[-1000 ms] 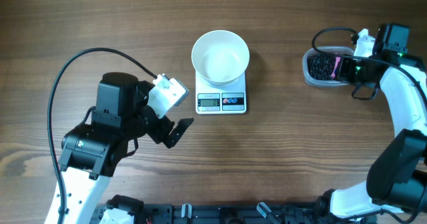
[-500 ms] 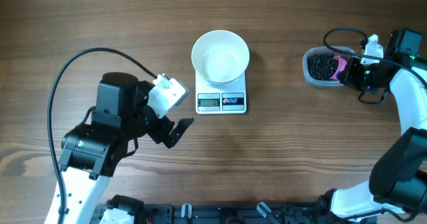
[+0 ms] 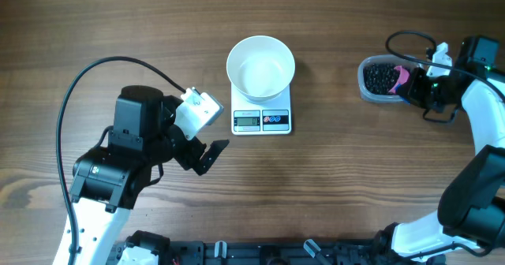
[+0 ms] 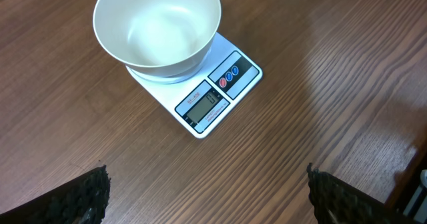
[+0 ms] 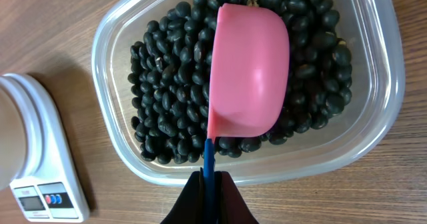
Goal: Scoop item into bowl and weigh 150g on scale
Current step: 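Push the pink scoop through the bean tub with the right gripper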
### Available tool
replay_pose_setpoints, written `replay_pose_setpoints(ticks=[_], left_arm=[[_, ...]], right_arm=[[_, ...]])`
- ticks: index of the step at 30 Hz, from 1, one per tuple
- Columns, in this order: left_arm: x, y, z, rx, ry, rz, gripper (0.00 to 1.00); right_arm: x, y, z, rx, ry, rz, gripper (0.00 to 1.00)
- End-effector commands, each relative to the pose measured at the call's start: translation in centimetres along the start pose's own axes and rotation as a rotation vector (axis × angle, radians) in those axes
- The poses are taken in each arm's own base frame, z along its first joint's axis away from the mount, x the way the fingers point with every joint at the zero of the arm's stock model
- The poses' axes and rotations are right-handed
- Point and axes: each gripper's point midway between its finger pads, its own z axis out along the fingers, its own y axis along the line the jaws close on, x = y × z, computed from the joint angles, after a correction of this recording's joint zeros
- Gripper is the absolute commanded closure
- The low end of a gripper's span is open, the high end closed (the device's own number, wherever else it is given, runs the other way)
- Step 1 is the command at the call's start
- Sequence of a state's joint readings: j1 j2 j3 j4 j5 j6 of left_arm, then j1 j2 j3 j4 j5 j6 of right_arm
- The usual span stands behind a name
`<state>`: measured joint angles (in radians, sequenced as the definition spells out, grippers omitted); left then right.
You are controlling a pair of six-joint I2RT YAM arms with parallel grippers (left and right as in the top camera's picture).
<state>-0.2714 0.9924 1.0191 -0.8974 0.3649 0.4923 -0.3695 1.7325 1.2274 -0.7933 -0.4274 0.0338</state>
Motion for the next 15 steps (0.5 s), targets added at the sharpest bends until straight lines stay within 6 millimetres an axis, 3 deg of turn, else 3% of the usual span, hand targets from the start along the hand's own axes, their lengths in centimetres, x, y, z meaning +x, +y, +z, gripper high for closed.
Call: replay_pose_setpoints(ticks=[1, 6, 15], left_arm=[[-0.9, 0.2, -0.5, -0.003, -0.025, -0.002, 0.00], [-0.9, 0.2, -0.5, -0.003, -0.025, -0.002, 0.00], [-0.9, 0.2, -0.5, -0.003, -0.025, -0.002, 0.00]], right_arm=[[1.6, 0.0, 1.0, -0.088, 0.066, 0.081, 0.96], [1.3, 0.1, -0.2, -0.206, 0.045, 0.123, 0.96], [2.1, -0.1, -0.5, -0.209, 0.076, 0.156, 0.96]])
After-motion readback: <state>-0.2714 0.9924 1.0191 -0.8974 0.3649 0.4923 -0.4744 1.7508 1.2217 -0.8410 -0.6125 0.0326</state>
